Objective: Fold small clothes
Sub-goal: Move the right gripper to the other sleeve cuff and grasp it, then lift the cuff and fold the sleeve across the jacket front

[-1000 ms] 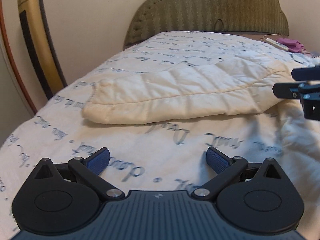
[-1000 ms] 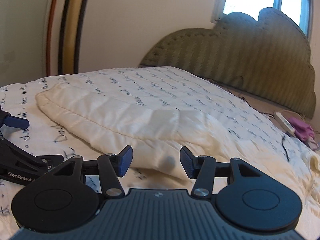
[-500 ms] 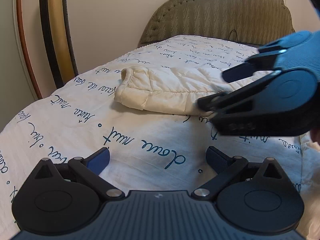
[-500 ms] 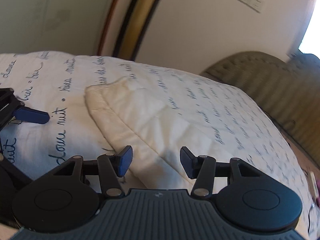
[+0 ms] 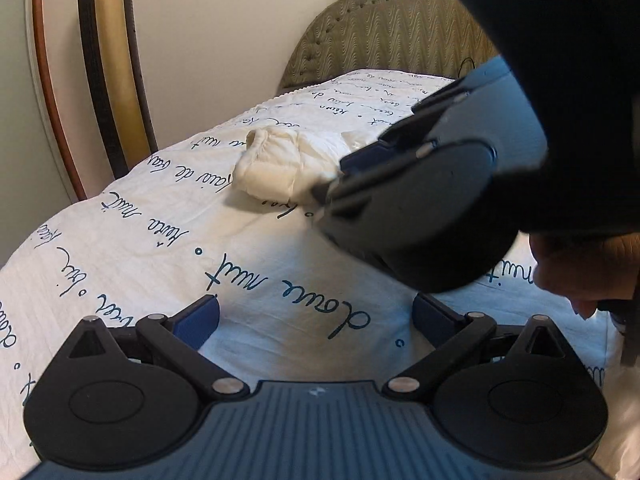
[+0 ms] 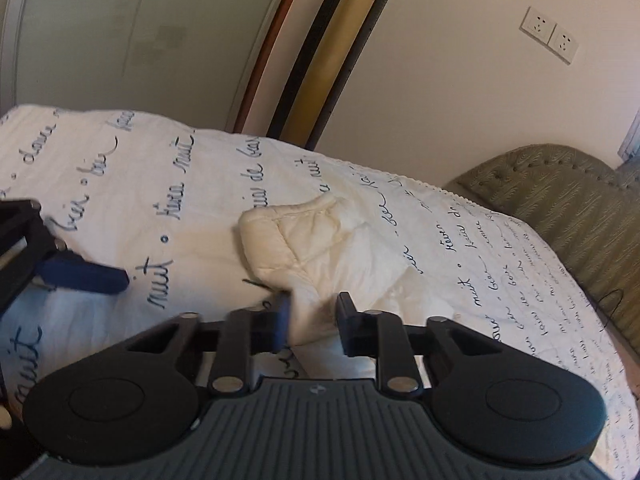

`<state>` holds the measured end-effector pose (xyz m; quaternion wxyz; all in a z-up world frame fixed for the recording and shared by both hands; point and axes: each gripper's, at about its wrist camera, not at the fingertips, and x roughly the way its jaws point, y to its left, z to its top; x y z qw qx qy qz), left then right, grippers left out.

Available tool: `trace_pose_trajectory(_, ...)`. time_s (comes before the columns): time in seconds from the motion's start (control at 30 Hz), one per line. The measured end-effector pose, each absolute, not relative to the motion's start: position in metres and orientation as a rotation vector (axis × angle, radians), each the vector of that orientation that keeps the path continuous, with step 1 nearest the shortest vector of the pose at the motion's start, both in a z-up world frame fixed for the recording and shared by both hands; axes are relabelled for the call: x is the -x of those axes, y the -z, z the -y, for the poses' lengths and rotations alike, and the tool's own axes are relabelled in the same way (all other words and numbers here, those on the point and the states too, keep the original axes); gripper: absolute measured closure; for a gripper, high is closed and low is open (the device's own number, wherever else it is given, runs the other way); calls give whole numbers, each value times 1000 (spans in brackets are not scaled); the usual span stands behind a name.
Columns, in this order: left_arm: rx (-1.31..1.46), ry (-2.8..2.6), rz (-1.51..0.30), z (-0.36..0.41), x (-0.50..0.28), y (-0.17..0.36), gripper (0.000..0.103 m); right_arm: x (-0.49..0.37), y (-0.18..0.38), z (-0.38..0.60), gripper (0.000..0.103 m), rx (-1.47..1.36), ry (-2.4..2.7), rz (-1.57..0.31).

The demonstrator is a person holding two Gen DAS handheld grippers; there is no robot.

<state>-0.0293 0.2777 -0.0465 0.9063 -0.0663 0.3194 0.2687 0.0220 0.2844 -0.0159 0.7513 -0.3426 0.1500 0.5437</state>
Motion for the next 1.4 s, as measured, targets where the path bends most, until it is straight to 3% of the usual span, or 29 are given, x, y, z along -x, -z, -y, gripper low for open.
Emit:
trace_pose_trajectory(0.07, 146, -550, -650, -278, 31, 46, 0, -21, 10, -280, 95, 709, -1174, -307)
trace_pose_trajectory(0.2, 137, -550, -661, -278, 29, 47, 0, -30, -1, -264, 98, 631, -1109, -281)
trace_pose_trajectory(0.47, 130, -553, -665, -277, 29, 46, 0, -88, -58, -187, 99, 258, -970, -345)
trace_pose_trajectory(0.8, 153, -543, -677, -278, 25, 38, 0, -147, -82, -49, 99, -90, -699, -356)
trace_pose_trajectory(0.97, 221, -394, -621, -249, 17, 9, 0, -169, -66, 33, 99, -238, -547, -419)
trace_pose_trajectory(1.17, 107, -232, -635, -180, -18, -12, 0, -186, -13, 100, 98, -404, -392, -564)
trace_pose_trajectory(1.23, 58, -205, -642, -159, -28, -11, 0, -193, 8, 115, 94, -481, -383, -635)
trace_pose_trajectory(1.33, -20, -186, -660, -135, -38, -2, 0, -203, 34, 124, 66, -647, -434, -742)
trace_pose_trajectory(1.37, -41, -186, -663, -130, -39, 2, 0, -204, 40, 125, 51, -708, -456, -755)
trace_pose_trajectory(1.4, -57, -186, -670, -125, -39, 7, 0, -204, 44, 125, 49, -754, -488, -748)
